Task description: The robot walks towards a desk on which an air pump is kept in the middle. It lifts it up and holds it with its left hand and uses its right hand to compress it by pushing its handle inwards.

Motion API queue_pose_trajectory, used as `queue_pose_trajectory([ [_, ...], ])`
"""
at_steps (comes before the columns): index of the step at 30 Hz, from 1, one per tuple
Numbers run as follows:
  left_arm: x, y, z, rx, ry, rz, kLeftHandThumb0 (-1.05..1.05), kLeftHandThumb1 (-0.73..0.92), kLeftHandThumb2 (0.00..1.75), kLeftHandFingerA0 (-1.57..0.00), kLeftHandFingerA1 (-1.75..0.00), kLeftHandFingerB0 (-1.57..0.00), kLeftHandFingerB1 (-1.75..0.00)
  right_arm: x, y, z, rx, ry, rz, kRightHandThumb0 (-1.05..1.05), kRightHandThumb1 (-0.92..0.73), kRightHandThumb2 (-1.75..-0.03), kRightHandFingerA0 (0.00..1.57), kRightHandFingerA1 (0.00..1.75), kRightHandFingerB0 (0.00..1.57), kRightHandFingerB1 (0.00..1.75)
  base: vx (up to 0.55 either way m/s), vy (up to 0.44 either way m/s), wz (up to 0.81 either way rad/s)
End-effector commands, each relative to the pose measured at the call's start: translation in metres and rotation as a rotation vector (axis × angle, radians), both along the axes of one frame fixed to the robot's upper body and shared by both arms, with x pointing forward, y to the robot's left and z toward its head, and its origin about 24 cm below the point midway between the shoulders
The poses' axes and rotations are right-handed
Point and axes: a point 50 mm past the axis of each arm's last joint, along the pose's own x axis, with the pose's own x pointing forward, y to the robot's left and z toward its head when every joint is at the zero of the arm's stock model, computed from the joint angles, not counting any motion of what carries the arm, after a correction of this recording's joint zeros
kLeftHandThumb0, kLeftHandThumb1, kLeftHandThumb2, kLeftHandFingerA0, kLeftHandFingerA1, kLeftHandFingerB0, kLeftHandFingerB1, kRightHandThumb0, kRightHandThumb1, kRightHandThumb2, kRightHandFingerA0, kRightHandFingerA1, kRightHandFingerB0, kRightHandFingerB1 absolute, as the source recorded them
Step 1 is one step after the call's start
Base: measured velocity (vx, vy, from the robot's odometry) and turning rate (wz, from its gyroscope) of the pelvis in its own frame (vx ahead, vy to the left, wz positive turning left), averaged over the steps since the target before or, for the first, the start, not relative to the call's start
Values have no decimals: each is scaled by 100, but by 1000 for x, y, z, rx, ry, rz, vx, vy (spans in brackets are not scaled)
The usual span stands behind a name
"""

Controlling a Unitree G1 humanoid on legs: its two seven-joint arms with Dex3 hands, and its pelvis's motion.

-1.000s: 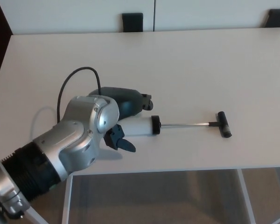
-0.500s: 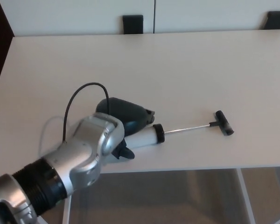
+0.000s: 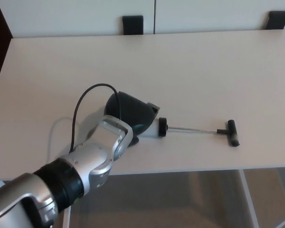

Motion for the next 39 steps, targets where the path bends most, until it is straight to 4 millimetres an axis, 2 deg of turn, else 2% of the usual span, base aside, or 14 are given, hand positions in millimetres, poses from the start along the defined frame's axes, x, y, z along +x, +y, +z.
queue_pose_trajectory([
  [1, -5, 25, -38, 148, -44, -66, -29, 52, 56, -75, -144, -74, -51, 4, -3, 7, 4, -41, -10, -32, -64, -60, 94, 55, 59, 43, 0, 0, 0],
  [5, -4, 31, -41, 69, -76, -67, -29, 55, 57, -72, -148, -74, -52, 7, -2, 6, 12, -54, -24, -31, -64, -60, 95, 54, 60, 43, 0, 0, 0],
  [10, -11, 35, -43, -170, -58, -1, -31, 74, 65, -73, -147, -73, -57, 0, 14, 28, 6, -186, -58, -37, -53, -87, 88, 71, 58, 60, 0, 0, 0],
  [11, -10, 37, -42, -263, -9, 57, -16, 71, 54, -62, -167, -53, -102, -2, 17, 42, 18, -250, -67, -39, -52, -88, 86, 70, 61, 60, 0, 0, 0],
  [13, -9, 40, -41, -364, 43, 116, -16, 71, 54, -62, -167, -53, -102, -3, 20, 59, 34, -322, -75, -39, -52, -88, 86, 70, 61, 60, 0, 0, 0],
  [14, -7, 42, -40, -404, 75, 159, -6, 75, 54, -66, -171, -41, -148, -4, 22, 69, 35, -353, -83, -35, -59, -60, 97, 58, 66, 45, 0, 0, 0],
  [18, 0, 46, -32, -519, 151, 255, -6, 69, 61, -68, -159, -55, -142, -2, 21, 95, 23, -445, -89, -36, -59, -61, 101, 54, 67, 44, 0, 0, 0],
  [22, 12, 56, -11, -758, 262, 355, -6, 75, 66, -67, -163, -57, -138, 6, 21, 155, 36, -722, -48, -38, -60, -63, 97, 58, 66, 45, 0, 0, 0],
  [23, 14, 60, -5, -813, 289, 362, -6, 76, 77, -85, -162, -68, -137, 11, 22, 176, 23, -829, -23, -45, -65, -63, 91, 53, 58, 43, 0, 0, 0],
  [25, 15, 63, -2, -845, 305, 362, -6, 76, 77, -85, -162, -68, -137, 14, 22, 189, 13, -895, -6, -45, -65, -63, 91, 53, 58, 43, 0, 0, 0],
  [27, 19, 72, 8, -916, 379, 357, -9, 76, 85, -88, -163, -72, -131, 21, 29, 229, -27, -1090, 27, -56, -71, -62, 70, 44, 49, 38, 0, 0, 0],
  [37, 19, 86, 23, -953, 509, 316, -11, 77, 76, -101, -149, -73, -132, 36, 46, 302, -128, -1500, 138, -64, -69, -65, 41, 39, 32, 34, 0, 0, 0],
  [38, 17, 88, 24, -948, 518, 309, -10, 77, 77, -99, -151, -74, -132, 42, 46, 307, -144, -1530, 150, -55, -57, -96, 39, 55, 21, 45, 0, 0, 0],
  [39, 16, 89, 24, -946, 526, 304, -10, 77, 77, -99, -151, -74, -132, 46, 47, 311, -157, -1550, 155, -55, -57, -96, 39, 55, 21, 45, 0, 0, 0],
])
